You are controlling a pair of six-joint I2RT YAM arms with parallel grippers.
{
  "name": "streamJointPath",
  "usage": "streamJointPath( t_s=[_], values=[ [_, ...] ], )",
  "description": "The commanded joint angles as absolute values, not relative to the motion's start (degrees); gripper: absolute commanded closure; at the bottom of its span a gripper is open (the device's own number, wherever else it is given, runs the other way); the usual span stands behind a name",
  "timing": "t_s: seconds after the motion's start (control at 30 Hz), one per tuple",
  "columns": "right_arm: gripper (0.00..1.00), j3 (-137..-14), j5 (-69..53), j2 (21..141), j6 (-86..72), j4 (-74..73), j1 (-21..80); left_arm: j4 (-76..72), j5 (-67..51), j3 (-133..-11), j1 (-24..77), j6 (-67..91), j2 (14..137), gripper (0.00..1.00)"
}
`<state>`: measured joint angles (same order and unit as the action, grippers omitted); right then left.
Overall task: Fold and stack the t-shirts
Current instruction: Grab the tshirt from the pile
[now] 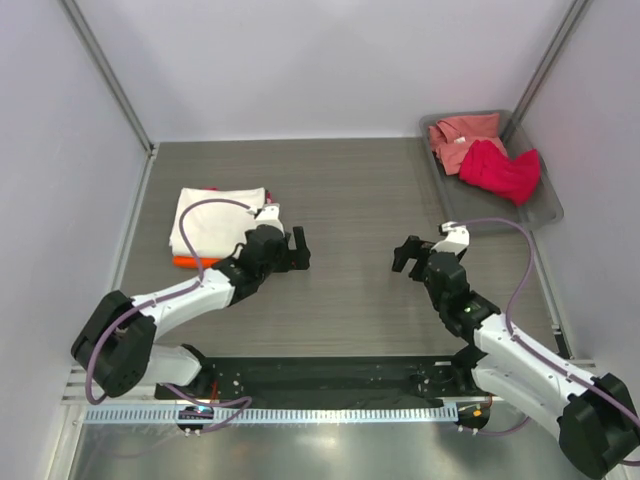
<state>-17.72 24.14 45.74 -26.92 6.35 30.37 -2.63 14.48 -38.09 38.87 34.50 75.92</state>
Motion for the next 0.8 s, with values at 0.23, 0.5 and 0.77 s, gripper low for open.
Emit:
streamJointPath(
  t_s=[0.23,0.5,0.77],
  values=[
    [0.06,-38.11,31.29,57.91,-30.67,-3.16,22.16,-0.19,18.45,-44.38,38.76,33.84,81.20,0.00],
    [0.21,-62.10,30.14,79.87,-32.78,-13.35,3.97,4.57,18.98,-49.04,38.76,33.57,86.39,0.01],
    [0.25,-81.02,33.05,101.67,-33.75,-18.28,-5.17,13.26,14.76,-62.65,34.89,36.47,99.47,0.02]
  ],
)
